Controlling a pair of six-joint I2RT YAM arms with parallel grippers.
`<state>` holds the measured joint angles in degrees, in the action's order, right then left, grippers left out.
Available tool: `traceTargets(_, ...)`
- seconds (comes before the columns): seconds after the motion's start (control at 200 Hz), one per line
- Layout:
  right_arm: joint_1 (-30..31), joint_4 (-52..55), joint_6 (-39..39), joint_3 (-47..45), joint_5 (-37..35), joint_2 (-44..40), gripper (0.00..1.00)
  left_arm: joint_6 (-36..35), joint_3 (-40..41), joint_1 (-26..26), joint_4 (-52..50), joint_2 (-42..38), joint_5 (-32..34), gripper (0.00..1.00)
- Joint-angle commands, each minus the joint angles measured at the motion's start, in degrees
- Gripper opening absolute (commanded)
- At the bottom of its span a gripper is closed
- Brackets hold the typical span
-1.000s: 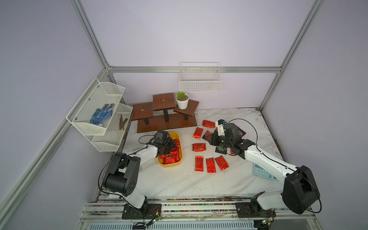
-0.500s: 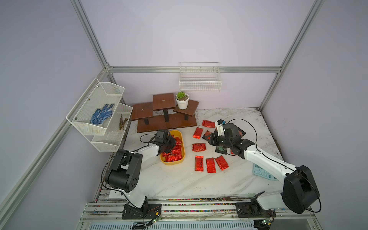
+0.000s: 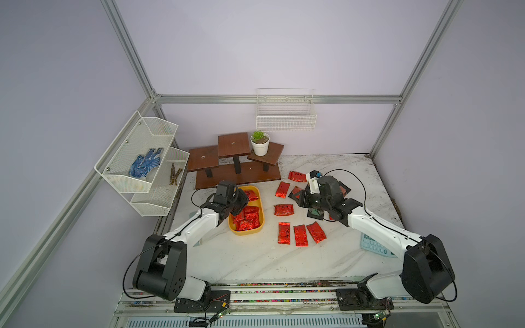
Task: Take the tea bags out of the storage box
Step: Pick up the tea bag from the storage box, then place the tea bag at the center of the board.
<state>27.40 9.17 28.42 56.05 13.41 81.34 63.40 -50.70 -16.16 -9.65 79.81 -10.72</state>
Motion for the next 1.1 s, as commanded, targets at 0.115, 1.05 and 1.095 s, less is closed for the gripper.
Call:
traceTargets(0.115,-0.71,0.89,1.28,2.57,2.01,-1.30,0.44,-8.07,-0.91,-2.37,-5.91,-6.45,-3.61,0.00)
traceTargets(1.05,-16.22,15.46,11.10,4.76,10.08,-36.45,0.58,-16.26,-26.60,-36.92,5.77,26.17,-3.34,0.00)
traceTargets(1.095,-16.18,16.15,10.95,4.83,9.84,-37.00,0.58,-15.54,-28.42,-37.68,6.11,28.56,-3.29,0.00)
